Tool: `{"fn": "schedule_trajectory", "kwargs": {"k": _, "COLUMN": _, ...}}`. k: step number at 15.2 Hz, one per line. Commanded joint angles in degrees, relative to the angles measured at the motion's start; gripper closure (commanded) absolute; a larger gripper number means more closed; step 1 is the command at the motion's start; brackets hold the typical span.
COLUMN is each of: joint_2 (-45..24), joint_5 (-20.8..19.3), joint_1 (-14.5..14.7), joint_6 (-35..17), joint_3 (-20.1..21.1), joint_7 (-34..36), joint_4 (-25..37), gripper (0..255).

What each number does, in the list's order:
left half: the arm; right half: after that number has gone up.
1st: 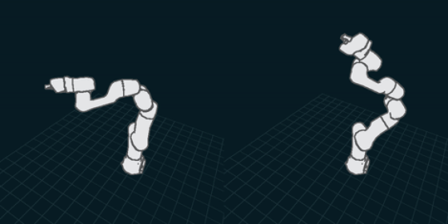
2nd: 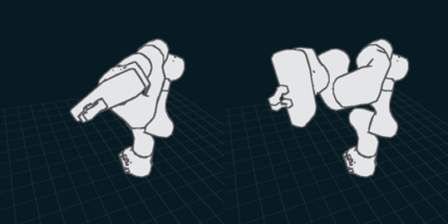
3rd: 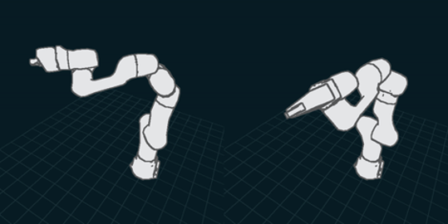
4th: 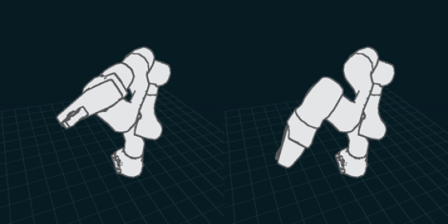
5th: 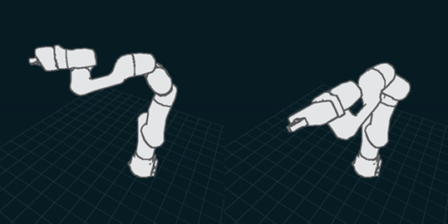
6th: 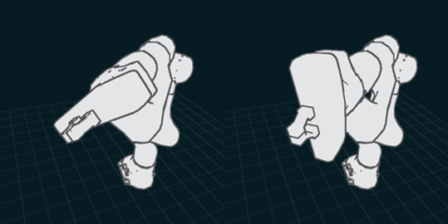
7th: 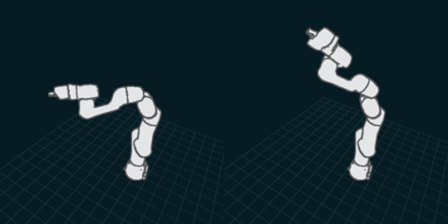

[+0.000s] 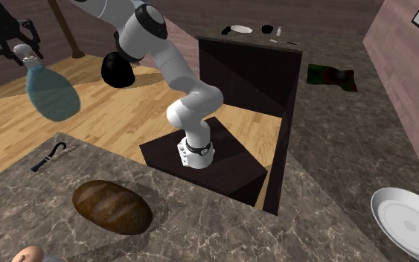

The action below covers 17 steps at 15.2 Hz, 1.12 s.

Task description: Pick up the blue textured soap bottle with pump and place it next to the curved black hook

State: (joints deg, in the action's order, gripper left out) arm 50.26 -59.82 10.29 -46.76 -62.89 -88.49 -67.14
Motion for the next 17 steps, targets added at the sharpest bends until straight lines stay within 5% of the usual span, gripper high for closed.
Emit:
{"fn": "schedule_trajectory", "kwargs": {"k": 1, "joint_2": 1.38, "joint_5": 0.31, "joint_1": -1.63, "joint_6": -1.02, "joint_3": 0.88, "joint_7": 1.29, "joint_4": -3.07, "gripper": 255}}
{"fn": "schedule_trajectory", "kwargs": {"k": 17, "joint_2": 11.15, "joint_5": -0.29, "joint_1": -9.53, "joint_6": -8.62, "joint_3": 2.25, "joint_7": 8.00, "joint_4": -21.92, "gripper": 255}}
